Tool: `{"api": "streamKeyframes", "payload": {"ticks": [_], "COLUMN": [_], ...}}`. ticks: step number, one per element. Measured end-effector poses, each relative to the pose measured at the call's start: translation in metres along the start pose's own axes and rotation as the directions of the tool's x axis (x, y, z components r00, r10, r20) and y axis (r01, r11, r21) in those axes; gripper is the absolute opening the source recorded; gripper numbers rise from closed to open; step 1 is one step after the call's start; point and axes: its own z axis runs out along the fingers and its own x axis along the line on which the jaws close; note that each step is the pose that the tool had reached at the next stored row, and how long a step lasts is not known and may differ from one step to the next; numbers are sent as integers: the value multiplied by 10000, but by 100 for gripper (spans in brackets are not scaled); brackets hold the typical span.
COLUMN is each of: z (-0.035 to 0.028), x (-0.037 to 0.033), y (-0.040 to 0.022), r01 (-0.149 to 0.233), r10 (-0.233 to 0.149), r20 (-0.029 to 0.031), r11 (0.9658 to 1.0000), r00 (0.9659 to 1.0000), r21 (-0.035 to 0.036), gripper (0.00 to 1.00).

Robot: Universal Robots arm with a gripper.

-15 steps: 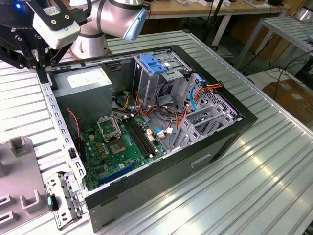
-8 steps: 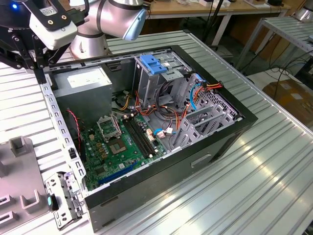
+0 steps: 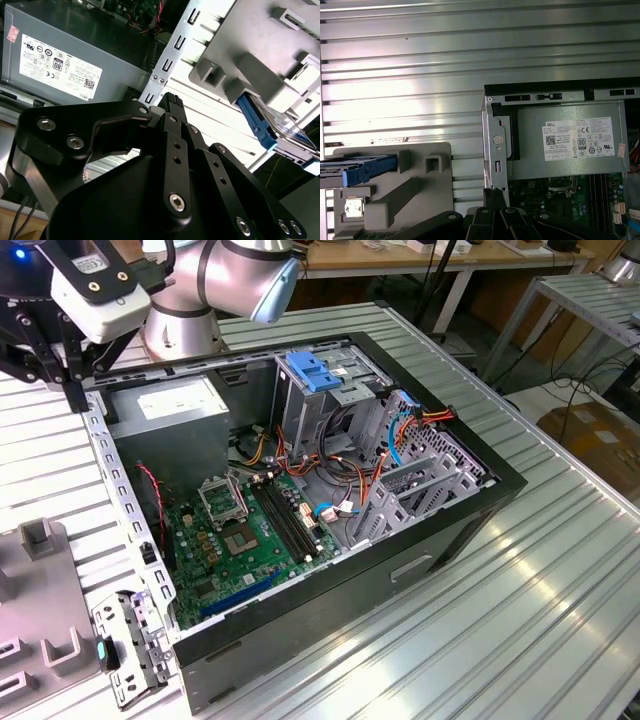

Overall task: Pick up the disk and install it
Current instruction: 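Reach for the disk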

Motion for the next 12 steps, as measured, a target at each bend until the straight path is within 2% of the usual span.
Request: {"api": "streamKeyframes", "payload": {"ticks": [12], "z": [2], "x": [48], "y": [-4], "r01": [-1], "r10": [1], "r20": [-28], "r11": [10000], "r00": [10000], "r21": [2], "gripper": [11]}}
